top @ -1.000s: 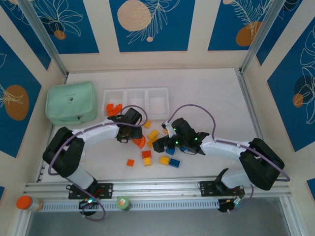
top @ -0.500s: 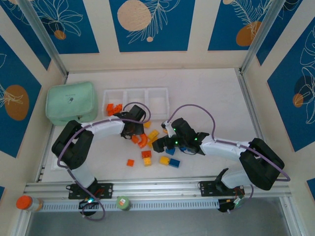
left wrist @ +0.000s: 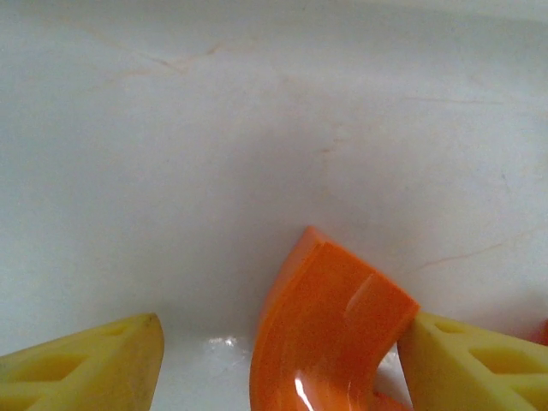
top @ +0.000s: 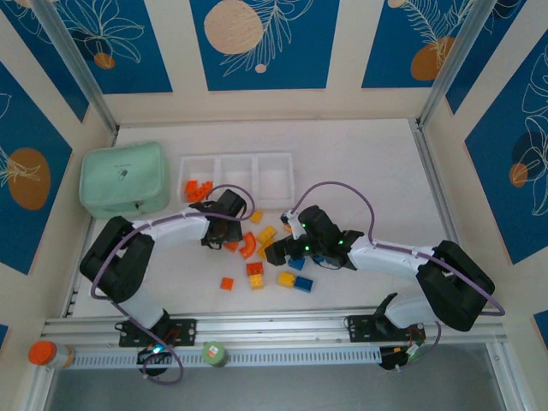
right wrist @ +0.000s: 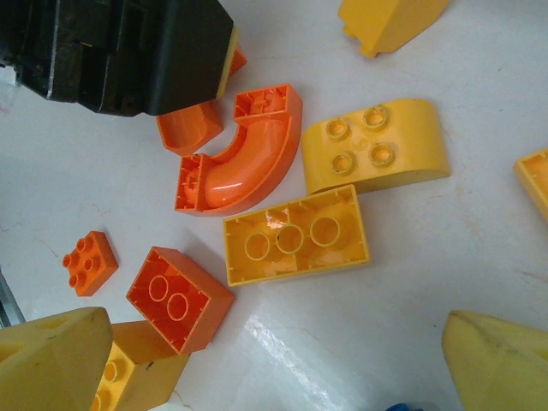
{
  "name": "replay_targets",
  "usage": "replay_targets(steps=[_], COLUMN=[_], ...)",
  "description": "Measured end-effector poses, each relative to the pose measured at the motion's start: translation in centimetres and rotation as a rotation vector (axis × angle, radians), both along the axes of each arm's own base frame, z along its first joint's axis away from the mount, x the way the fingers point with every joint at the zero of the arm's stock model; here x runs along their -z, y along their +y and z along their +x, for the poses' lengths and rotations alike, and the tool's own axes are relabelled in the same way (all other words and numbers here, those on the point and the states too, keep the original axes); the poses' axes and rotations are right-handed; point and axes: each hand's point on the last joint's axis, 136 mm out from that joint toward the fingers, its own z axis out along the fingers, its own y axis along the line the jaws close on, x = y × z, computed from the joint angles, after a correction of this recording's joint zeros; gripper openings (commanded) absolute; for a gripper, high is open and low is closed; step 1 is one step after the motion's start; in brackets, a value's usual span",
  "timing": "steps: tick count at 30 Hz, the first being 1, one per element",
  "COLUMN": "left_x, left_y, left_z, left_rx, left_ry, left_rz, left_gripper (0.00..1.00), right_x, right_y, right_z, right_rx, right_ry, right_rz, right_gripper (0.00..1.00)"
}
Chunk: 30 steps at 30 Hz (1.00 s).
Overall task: Sort the legos into containers by color
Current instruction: Pick up the lego from the center of the table.
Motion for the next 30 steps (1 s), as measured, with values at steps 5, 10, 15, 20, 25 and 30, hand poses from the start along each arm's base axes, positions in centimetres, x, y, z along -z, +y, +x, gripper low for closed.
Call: replay_targets(steps=[5, 10, 15, 20, 25, 30], left_x=[0.8, 0.8, 0.9, 0.8, 0.6, -0.1], left_y=[0.0, 0.2, 0.5, 0.7, 0.5, 0.2], left_z=[-0.9, -0.9, -1.0, -1.1, -1.1, -1.2], left_rx=[-0.014, -0.027, -0.027, -0.028, -0.022, -0.009], left_ry=[0.02, 0.016, 0.022, 0.019, 0.015, 0.002], left_rz=[-0.028, -0.031, -0.018, -0.013, -0.026, -0.049], left_gripper=[0.63, 0.54, 0.44, 0.37, 0.32, 0.3], right_x=[0.0, 0.0, 0.0, 0.0, 0.0, 0.1], right_y=[0.0, 0.0, 0.0, 0.0, 0.0, -0.1], right_z=[0.0, 0.0, 0.0, 0.0, 0.1, 0.0], right_rx=[0.0, 0.0, 0.001, 0.002, 0.003, 0.004], right_ry=[0.0, 0.0, 0.0, -0.001, -0.002, -0.001], right_rz=[0.0, 0.0, -0.001, -0.002, -0.002, -0.004], right_gripper=[0.99, 0.99, 0.99, 0.99, 0.99, 0.99])
